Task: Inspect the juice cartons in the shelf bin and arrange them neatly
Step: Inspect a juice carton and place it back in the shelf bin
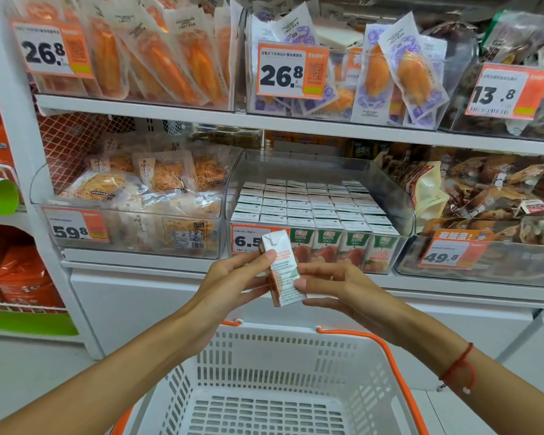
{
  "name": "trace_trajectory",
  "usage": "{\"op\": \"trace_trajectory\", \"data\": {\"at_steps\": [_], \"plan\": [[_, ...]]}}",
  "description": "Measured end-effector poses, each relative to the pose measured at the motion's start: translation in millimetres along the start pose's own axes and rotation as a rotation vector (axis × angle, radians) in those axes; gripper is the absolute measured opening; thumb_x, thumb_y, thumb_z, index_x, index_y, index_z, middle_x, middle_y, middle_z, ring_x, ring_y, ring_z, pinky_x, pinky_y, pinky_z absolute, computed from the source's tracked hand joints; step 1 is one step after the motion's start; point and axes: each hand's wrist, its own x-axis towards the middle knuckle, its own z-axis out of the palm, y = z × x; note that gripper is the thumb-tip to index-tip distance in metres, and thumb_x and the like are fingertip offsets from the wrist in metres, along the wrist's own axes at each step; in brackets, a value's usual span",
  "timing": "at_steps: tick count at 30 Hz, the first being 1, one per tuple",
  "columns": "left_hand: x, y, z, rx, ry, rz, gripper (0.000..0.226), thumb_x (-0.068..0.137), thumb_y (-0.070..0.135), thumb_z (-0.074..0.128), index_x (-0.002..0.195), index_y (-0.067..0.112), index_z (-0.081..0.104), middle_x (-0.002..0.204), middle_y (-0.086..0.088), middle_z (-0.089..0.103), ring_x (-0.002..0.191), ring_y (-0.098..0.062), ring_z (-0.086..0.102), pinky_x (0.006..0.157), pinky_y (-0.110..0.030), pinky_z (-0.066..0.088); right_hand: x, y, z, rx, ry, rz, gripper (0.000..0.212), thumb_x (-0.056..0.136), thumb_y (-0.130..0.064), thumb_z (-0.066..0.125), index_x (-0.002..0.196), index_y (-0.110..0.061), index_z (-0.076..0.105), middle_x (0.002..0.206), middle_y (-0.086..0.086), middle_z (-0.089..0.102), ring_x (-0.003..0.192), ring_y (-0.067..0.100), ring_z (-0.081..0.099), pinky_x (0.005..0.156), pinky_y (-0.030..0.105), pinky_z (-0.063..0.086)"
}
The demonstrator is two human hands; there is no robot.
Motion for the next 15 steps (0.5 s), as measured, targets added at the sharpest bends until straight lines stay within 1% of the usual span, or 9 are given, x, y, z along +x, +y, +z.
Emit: {"op": "trace_trajectory", "data": {"at_steps": [2, 5, 6, 8, 10, 11, 13, 15], "plan": [[0, 0, 0, -0.003, -0.027, 0.024, 0.027, 0.088, 0.035, 0.063, 0.11, 0.023, 0.071, 0.101, 0.002, 0.077, 0.095, -0.01, 0.072, 0.075, -0.013, 0.055, -1, -1, -1, 0.023, -0.043, 0.006, 0.043, 0.084, -0.018, 0.071, 0.125, -0.011, 0.062, 0.113, 0.0, 0.073, 0.109, 0.012, 0.067, 0.095, 0.025, 0.052], [0, -1, -1, 0.003, -0.076, 0.023, 0.038, 0.082, 0.04, 0.063, 0.116, 0.025, 0.068, 0.106, 0.002, 0.076, 0.099, -0.01, 0.071, 0.077, -0.013, 0.054, -1, 0, -1, 0.088, -0.033, 0.015, 0.055, 0.073, -0.022, 0.078, 0.124, -0.01, 0.063, 0.111, 0.002, 0.074, 0.108, 0.013, 0.067, 0.097, 0.025, 0.051], [0, -1, -1, 0.013, -0.091, 0.02, 0.039, 0.082, 0.041, 0.062, 0.117, 0.025, 0.068, 0.107, 0.002, 0.075, 0.1, -0.011, 0.071, 0.079, -0.014, 0.055, -1, 1, 0, 0.07, -0.008, 0.01, 0.054, 0.071, -0.024, 0.079, 0.122, -0.011, 0.065, 0.109, 0.002, 0.074, 0.107, 0.013, 0.068, 0.097, 0.027, 0.052], [-1, -2, -1, 0.052, -0.072, 0.038, 0.038, 0.082, 0.043, 0.062, 0.116, 0.028, 0.067, 0.105, 0.003, 0.076, 0.099, -0.01, 0.071, 0.08, -0.016, 0.056, 1, 3, 5, -0.007, 0.086, -0.009, 0.042, 0.072, -0.027, 0.08, 0.112, -0.019, 0.071, 0.104, 0.002, 0.075, 0.101, 0.014, 0.07, 0.094, 0.028, 0.054], [1, -3, -3, 0.097, 0.008, 0.081, 0.033, 0.082, 0.039, 0.066, 0.111, 0.027, 0.07, 0.098, 0.005, 0.077, 0.093, -0.008, 0.072, 0.078, -0.018, 0.058, 3, 4, 9, -0.108, 0.222, -0.028, 0.031, 0.069, -0.03, 0.082, 0.099, -0.027, 0.073, 0.097, 0.002, 0.076, 0.092, 0.014, 0.071, 0.091, 0.032, 0.056], [1, -4, -3, 0.116, 0.04, 0.097, 0.028, 0.081, 0.037, 0.069, 0.107, 0.027, 0.071, 0.094, 0.007, 0.077, 0.09, -0.006, 0.073, 0.074, -0.017, 0.058, 4, 5, 12, -0.16, 0.287, -0.041, 0.032, 0.067, -0.029, 0.083, 0.097, -0.028, 0.072, 0.094, 0.001, 0.075, 0.087, 0.014, 0.072, 0.089, 0.035, 0.056], [1, -5, -1, 0.155, 0.07, 0.102, 0.021, 0.077, 0.035, 0.076, 0.097, 0.031, 0.073, 0.089, 0.011, 0.077, 0.086, -0.003, 0.072, 0.066, -0.014, 0.056, 4, 10, 19, -0.253, 0.373, -0.083, 0.042, 0.062, -0.028, 0.087, 0.1, -0.026, 0.069, 0.088, -0.002, 0.072, 0.077, 0.013, 0.072, 0.082, 0.039, 0.058], [2, -8, 0, 0.196, 0.106, 0.098, 0.02, 0.073, 0.035, 0.08, 0.091, 0.033, 0.073, 0.088, 0.013, 0.077, 0.083, -0.002, 0.072, 0.063, -0.014, 0.056, 3, 15, 26, -0.325, 0.403, -0.139, 0.052, 0.056, -0.034, 0.089, 0.101, -0.025, 0.065, 0.083, -0.005, 0.069, 0.071, 0.012, 0.068, 0.068, 0.034, 0.059]]}}
